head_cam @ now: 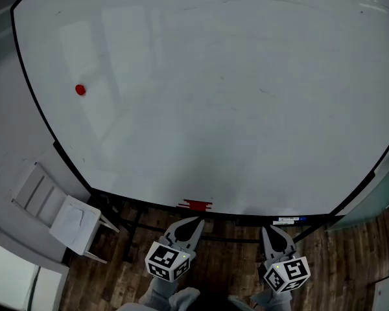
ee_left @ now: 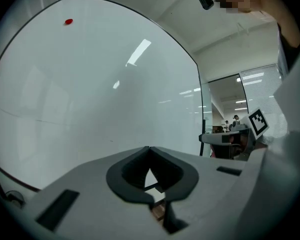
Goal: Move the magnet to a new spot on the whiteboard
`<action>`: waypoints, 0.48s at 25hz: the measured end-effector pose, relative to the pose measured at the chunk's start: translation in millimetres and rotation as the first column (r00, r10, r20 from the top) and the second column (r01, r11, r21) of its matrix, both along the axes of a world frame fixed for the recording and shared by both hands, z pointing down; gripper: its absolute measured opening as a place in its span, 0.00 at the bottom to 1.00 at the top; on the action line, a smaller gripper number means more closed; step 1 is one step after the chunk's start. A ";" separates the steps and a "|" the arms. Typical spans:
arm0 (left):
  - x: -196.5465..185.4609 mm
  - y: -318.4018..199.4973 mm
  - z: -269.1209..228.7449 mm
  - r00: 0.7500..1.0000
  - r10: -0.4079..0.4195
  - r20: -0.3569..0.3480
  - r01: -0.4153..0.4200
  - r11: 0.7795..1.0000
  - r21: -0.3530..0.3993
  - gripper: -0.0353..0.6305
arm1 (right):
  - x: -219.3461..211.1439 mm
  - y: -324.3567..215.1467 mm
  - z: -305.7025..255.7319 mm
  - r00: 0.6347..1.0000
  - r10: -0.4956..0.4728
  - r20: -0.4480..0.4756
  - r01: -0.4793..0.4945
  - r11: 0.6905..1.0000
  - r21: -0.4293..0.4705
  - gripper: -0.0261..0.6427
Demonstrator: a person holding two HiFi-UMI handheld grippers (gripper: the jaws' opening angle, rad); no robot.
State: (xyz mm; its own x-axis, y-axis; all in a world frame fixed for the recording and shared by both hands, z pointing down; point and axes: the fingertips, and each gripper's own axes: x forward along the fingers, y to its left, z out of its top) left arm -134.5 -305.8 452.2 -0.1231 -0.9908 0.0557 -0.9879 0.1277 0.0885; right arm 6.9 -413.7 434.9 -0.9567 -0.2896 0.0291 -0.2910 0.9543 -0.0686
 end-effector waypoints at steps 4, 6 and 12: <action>5.2 2.6 12.4 1.000 0.007 -0.019 -0.007 1.000 -0.002 0.07 | -0.5 2.0 12.8 1.000 0.003 -0.018 -0.003 1.000 -0.024 0.08; 6.8 4.2 15.3 1.000 0.014 -0.025 -0.014 1.000 -0.001 0.07 | -0.4 4.7 16.3 1.000 -0.004 -0.030 0.004 1.000 -0.025 0.08; 10.8 5.1 17.2 1.000 0.015 -0.019 -0.015 1.000 -0.002 0.07 | -0.1 10.5 21.8 0.998 -0.024 -0.055 0.022 1.000 -0.021 0.08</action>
